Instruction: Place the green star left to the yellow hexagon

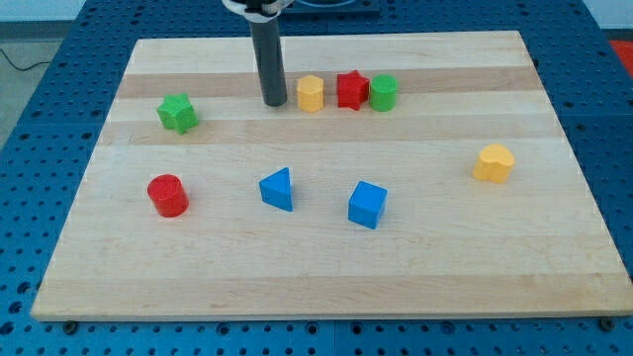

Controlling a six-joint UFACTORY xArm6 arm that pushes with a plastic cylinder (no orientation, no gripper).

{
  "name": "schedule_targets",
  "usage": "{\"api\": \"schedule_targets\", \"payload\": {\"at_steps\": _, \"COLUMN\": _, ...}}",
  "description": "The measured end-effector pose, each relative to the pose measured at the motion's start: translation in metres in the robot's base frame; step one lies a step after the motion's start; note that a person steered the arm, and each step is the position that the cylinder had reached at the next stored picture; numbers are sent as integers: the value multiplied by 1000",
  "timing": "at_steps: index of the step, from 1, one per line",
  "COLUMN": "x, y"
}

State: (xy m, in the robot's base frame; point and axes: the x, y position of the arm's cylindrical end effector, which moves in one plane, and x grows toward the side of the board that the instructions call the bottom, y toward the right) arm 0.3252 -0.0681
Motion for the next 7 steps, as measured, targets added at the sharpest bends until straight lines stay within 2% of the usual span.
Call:
{"api": "schedule_targets", "payload": {"at_steps": 2, "x": 0, "y": 31}}
{"api": "schedule_targets", "payload": {"at_steps": 3, "x": 28, "y": 1}}
{"api": "schedule_targets", "payload": {"at_steps": 4, "x": 55, "y": -67}}
{"api": "schedule_targets", "payload": {"at_steps": 5, "x": 63, "y": -165}}
{"api": "schedule_targets", "payload": {"at_steps": 6, "x": 77, "y": -237}}
{"api": "schedule_targets", "payload": {"at_steps": 7, "x": 75, "y": -236}}
